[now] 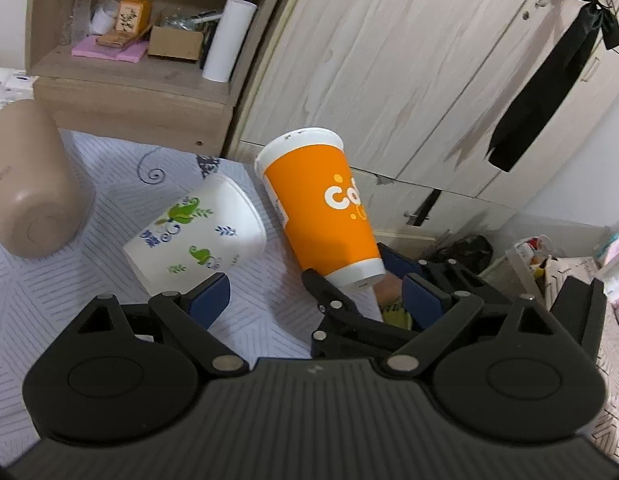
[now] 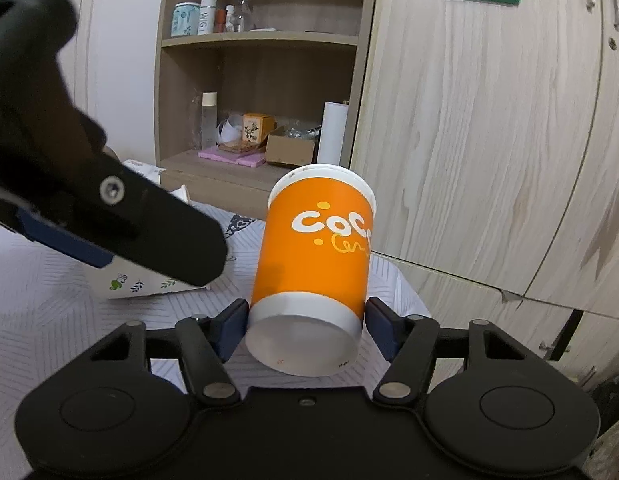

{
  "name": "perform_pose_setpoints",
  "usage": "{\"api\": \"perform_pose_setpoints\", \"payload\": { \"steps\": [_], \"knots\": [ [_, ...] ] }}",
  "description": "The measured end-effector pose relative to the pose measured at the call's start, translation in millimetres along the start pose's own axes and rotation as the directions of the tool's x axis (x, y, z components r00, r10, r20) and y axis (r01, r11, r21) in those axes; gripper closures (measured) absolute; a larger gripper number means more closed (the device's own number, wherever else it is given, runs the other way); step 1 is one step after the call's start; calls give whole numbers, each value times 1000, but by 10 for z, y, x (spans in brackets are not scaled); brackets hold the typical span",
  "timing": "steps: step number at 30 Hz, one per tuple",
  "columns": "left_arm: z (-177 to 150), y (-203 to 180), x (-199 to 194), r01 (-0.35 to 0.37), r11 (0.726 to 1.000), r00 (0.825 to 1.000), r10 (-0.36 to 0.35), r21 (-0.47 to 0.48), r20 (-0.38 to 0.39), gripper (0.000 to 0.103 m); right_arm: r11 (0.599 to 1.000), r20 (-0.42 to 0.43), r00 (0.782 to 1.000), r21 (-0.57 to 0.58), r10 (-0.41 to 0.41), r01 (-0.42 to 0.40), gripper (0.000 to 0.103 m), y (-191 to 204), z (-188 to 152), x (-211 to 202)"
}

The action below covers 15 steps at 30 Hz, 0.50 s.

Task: Flip cup upright
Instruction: 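Close the right gripper on the orange cup while the left gripper grasps its body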

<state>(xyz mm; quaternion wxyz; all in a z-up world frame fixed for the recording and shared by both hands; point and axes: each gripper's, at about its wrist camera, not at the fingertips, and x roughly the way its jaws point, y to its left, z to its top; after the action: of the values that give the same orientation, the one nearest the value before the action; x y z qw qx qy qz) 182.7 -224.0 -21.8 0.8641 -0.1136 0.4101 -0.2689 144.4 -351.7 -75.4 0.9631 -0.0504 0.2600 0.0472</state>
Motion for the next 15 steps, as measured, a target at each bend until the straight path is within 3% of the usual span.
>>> {"api": "perform_pose_setpoints", "payload": {
  "steps": [7,15],
  "knots": [
    [-30,9,2,13,1000,1000,-13,-5,-2,10,995,-8,1000,98,13,-12,34,0,1,-207],
    [-73,58,-74,47,999,999,-47,-22,1,10,952,-55,997,303,57,-37,34,-20,-41,-473]
  ]
}}
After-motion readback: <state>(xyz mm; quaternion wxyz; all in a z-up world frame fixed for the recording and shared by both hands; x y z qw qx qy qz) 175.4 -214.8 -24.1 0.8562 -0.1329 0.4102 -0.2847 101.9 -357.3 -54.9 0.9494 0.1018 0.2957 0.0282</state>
